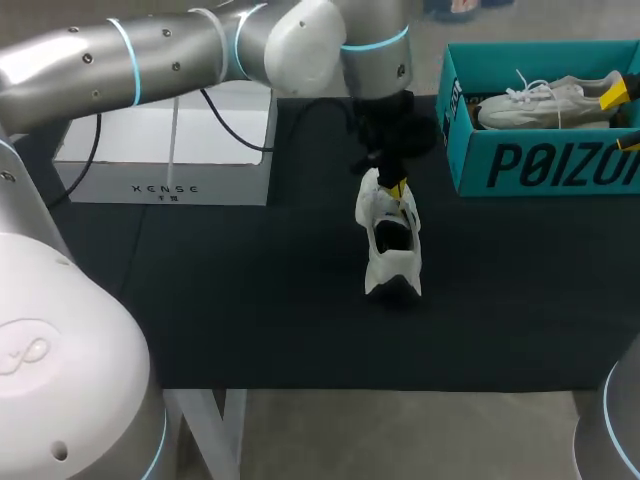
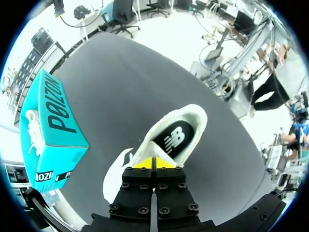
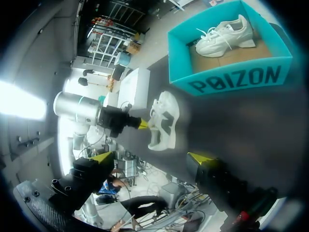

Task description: Take the shoe out of the shoebox, open the shoe tongue, remove and reinsert the insole, then place the shoe into the shoebox

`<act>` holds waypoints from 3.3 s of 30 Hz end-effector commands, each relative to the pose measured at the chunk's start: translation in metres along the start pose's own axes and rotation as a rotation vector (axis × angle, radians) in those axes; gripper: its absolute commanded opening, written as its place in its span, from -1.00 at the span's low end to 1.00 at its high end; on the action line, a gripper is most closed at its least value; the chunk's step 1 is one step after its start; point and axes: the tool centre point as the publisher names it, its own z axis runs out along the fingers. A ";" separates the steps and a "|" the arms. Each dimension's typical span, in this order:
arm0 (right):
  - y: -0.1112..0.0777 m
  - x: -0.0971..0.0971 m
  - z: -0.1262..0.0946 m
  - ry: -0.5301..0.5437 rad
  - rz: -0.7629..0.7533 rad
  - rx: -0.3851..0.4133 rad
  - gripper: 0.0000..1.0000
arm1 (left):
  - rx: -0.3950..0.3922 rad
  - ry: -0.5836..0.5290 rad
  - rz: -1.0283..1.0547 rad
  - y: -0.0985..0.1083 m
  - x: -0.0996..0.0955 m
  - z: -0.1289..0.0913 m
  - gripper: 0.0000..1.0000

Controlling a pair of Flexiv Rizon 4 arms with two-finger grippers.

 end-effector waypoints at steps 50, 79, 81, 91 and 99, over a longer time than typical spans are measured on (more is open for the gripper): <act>0.000 0.000 0.000 -0.003 0.001 0.001 1.00 | -0.154 -0.155 -0.723 -0.081 0.085 0.015 0.43; 0.000 0.000 0.000 -0.003 0.001 0.001 1.00 | -0.134 -0.117 -0.718 -0.051 0.093 0.116 -1.00; 0.000 0.000 0.000 -0.003 0.001 0.001 1.00 | -0.147 -0.115 -0.696 -0.054 0.095 0.110 -1.00; 0.000 0.000 0.000 -0.003 0.001 0.001 1.00 | -0.110 0.007 -0.346 -0.056 0.117 0.024 -1.00; 0.000 0.000 0.000 -0.003 0.001 0.001 1.00 | 0.013 0.136 0.119 -0.042 0.143 -0.011 -1.00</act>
